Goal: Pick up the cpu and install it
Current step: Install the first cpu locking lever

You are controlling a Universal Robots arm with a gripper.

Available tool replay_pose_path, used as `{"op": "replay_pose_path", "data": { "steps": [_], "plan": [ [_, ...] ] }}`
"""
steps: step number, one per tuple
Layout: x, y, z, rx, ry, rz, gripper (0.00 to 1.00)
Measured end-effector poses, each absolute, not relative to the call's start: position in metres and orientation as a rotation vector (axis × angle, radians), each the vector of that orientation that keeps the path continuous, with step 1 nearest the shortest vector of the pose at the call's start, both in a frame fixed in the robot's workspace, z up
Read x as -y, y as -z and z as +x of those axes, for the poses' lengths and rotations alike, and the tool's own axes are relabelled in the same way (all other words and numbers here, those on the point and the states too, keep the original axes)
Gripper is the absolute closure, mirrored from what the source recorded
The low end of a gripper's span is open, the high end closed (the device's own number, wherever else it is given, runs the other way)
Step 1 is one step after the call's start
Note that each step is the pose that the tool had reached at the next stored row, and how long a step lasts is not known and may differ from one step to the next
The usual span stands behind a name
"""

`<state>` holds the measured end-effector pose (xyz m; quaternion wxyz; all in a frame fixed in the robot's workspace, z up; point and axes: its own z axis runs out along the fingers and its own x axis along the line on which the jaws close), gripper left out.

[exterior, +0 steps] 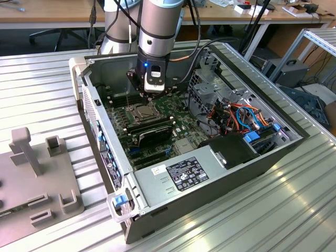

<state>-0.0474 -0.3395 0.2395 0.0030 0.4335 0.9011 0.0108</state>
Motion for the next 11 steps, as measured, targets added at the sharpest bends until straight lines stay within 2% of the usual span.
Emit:
{"op": "replay_pose_path", "data": {
  "steps": [11],
  "plan": [
    [0.3395, -0.2395, -0.0474, -2.833, -0.034, 1.344, 0.89]
  ]
}}
